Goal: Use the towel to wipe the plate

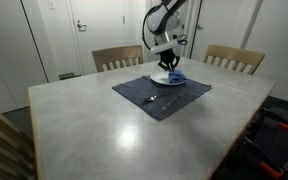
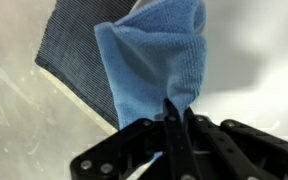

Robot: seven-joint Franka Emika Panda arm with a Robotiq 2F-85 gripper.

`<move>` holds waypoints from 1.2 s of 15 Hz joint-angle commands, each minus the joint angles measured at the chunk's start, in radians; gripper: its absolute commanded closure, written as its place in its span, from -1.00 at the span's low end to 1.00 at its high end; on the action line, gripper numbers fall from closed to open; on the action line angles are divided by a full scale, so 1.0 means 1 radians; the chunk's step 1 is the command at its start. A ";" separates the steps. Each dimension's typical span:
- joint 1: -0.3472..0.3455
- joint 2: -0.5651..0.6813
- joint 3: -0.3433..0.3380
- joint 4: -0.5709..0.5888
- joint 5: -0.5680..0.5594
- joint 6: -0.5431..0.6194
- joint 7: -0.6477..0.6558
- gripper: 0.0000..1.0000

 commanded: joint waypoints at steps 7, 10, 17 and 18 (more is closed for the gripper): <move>-0.123 0.002 0.154 0.003 0.236 0.128 -0.278 0.96; -0.174 -0.012 0.192 -0.013 0.342 0.088 -0.426 0.96; -0.121 -0.172 0.191 -0.056 0.369 0.159 -0.568 0.96; -0.104 -0.184 0.201 -0.037 0.364 0.161 -0.582 0.96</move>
